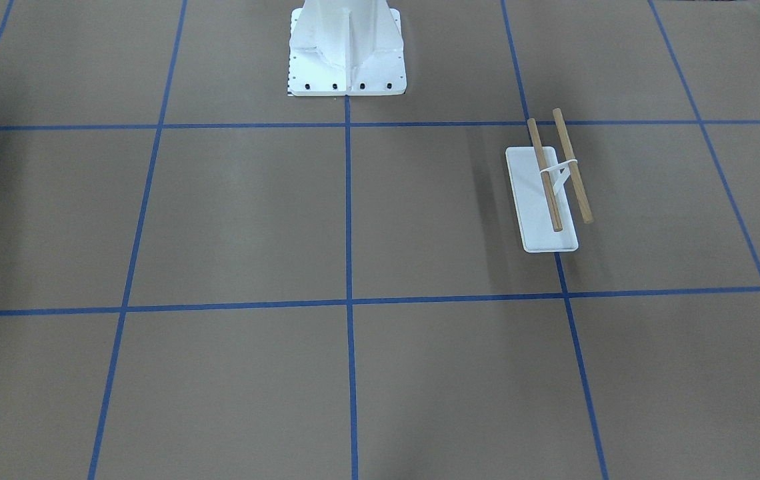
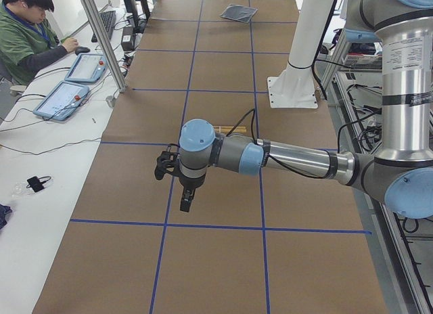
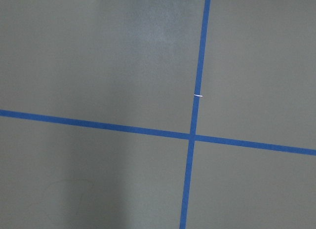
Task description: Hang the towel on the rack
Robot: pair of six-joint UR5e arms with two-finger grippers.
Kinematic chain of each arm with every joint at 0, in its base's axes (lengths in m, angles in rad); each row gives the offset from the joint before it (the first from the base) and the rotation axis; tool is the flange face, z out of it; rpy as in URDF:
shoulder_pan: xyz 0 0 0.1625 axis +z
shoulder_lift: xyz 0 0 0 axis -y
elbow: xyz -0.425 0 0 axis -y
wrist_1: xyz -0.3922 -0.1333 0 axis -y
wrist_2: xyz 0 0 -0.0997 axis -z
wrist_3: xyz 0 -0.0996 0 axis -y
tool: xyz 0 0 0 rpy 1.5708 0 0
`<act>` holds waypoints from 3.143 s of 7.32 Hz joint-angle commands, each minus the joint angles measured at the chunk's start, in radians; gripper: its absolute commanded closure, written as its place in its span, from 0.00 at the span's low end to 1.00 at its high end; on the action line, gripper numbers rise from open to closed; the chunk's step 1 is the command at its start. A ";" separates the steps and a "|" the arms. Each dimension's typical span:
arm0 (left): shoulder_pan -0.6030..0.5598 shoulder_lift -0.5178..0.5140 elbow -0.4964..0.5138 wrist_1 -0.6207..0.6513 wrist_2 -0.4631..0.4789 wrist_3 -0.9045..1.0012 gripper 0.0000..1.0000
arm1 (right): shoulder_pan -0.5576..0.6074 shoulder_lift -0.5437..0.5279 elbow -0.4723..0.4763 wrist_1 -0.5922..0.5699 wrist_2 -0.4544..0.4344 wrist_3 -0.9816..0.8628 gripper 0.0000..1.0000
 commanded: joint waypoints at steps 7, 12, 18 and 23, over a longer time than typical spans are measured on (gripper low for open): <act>-0.002 -0.035 0.045 -0.257 0.001 -0.001 0.02 | -0.001 -0.194 -0.407 0.668 -0.003 -0.042 0.00; -0.002 -0.035 0.044 -0.259 0.000 -0.003 0.02 | -0.048 -0.243 -0.499 0.760 -0.012 -0.170 0.00; -0.002 -0.029 0.047 -0.259 0.001 -0.003 0.02 | -0.116 -0.227 -0.514 0.757 -0.087 -0.209 0.28; -0.002 -0.026 0.047 -0.259 0.001 -0.004 0.02 | -0.118 -0.227 -0.539 0.760 -0.087 -0.207 0.54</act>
